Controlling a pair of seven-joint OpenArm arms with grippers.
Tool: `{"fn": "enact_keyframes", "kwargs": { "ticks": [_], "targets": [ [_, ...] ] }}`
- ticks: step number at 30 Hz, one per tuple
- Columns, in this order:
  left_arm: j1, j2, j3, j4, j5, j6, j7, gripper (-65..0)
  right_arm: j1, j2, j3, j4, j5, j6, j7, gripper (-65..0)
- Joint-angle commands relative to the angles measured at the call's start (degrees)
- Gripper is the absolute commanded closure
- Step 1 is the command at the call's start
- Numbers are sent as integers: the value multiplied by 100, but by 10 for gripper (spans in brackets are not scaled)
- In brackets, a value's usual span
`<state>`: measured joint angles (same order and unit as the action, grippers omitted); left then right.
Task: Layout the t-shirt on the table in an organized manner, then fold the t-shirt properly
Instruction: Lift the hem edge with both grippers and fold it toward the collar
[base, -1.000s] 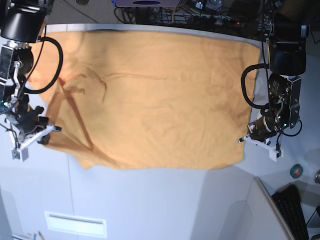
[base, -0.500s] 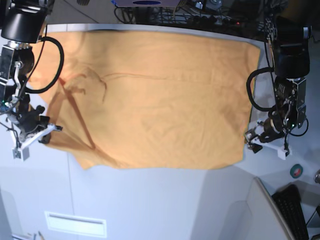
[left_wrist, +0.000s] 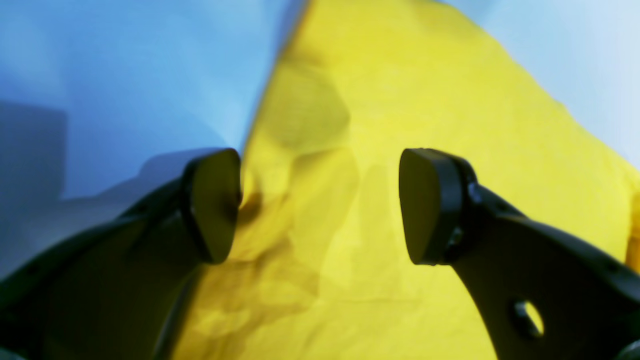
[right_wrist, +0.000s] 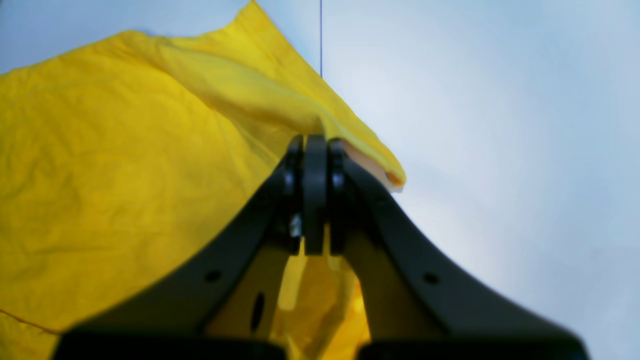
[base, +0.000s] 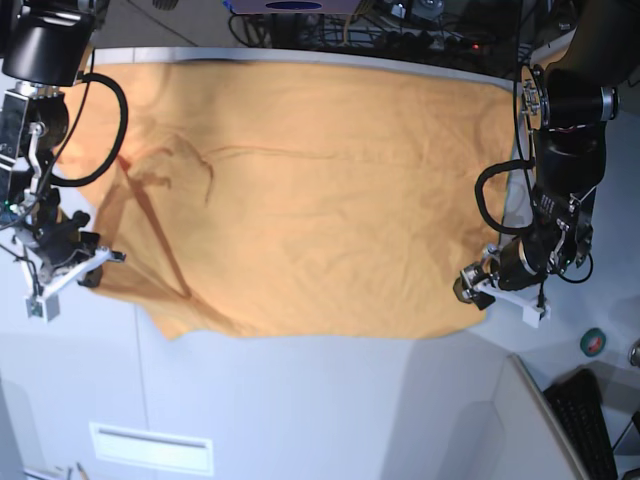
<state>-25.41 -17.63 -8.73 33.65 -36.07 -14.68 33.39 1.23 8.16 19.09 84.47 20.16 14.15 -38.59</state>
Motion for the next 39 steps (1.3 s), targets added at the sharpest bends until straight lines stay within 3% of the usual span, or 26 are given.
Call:
{"fn": "enact_keyframes", "kwargs": {
  "ticks": [1, 3, 8, 15, 22, 32, 39],
  "targets": [
    [-66, -35, 16, 15, 25, 30, 121, -459, 101, 76, 12, 103, 45, 31, 153, 0],
    [-66, -35, 7, 7, 25, 30, 112, -400, 101, 85, 20, 103, 45, 31, 153, 0],
    [-66, -70, -2, -2, 25, 39, 77, 0, 101, 85, 38, 103, 36, 31, 162, 0],
    [198, -132, -2, 859, 34, 74, 121, 0, 101, 85, 12, 103, 36, 31, 162, 0],
    [1068, -264, -54, 2486, 34, 602, 525, 0, 92, 85, 20, 94, 36, 31, 162, 0],
    [2396, -378, -54, 4393, 43, 602, 516, 0, 92, 76, 12, 94, 36, 31, 145, 0],
    [2202, -352, -2, 4675, 957, 602, 516, 0, 92, 58, 12, 94, 36, 31, 145, 0]
  ]
}}
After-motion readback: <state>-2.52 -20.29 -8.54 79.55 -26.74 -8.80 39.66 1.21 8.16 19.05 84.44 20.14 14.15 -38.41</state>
